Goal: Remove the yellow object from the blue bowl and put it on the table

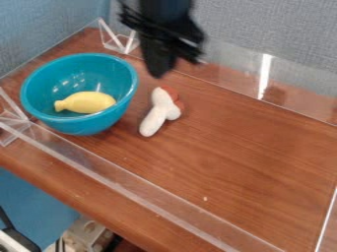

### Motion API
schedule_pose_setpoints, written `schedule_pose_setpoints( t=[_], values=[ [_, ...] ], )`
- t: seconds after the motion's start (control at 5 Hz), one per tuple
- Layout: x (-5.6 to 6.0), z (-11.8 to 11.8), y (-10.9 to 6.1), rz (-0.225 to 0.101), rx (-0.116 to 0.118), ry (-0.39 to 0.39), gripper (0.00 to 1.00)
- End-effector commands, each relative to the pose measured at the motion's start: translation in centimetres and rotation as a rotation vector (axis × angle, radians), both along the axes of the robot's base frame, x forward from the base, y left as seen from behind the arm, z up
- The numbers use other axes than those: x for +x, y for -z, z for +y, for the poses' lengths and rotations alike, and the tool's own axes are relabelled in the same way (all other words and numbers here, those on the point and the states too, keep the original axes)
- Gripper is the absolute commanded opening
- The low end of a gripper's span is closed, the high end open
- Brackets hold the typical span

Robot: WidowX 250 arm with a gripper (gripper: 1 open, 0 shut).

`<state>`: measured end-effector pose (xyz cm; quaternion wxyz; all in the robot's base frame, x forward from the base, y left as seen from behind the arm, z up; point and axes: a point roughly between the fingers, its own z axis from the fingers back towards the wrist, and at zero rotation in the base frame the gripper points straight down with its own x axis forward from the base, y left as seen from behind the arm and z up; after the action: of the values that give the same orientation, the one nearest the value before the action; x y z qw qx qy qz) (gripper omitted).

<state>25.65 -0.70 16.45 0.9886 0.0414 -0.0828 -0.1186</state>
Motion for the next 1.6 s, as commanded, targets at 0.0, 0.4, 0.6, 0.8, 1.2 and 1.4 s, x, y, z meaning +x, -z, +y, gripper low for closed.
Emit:
schedule_pose_setpoints(
  t=[0.0, 0.4, 0.6, 0.8, 1.2, 1.4],
  values=[
    [-0.6, -1.9, 1.1, -0.003, -0.009, 0.091, 0.0],
    [-0.5, -2.0, 5.5, 0.05, -0.012, 0.2, 0.0],
    [-0.1, -0.8, 6.6, 0.073, -0.008, 0.25, 0.0],
    [0.5, 0.2, 7.9, 0.094, -0.01, 0.32, 0.0],
    [1.4, 0.4, 10.2, 0.119, -0.015, 0.41, 0.0],
    [1.8, 0.2, 10.7, 0.122, -0.021, 0.435, 0.0]
  ],
)
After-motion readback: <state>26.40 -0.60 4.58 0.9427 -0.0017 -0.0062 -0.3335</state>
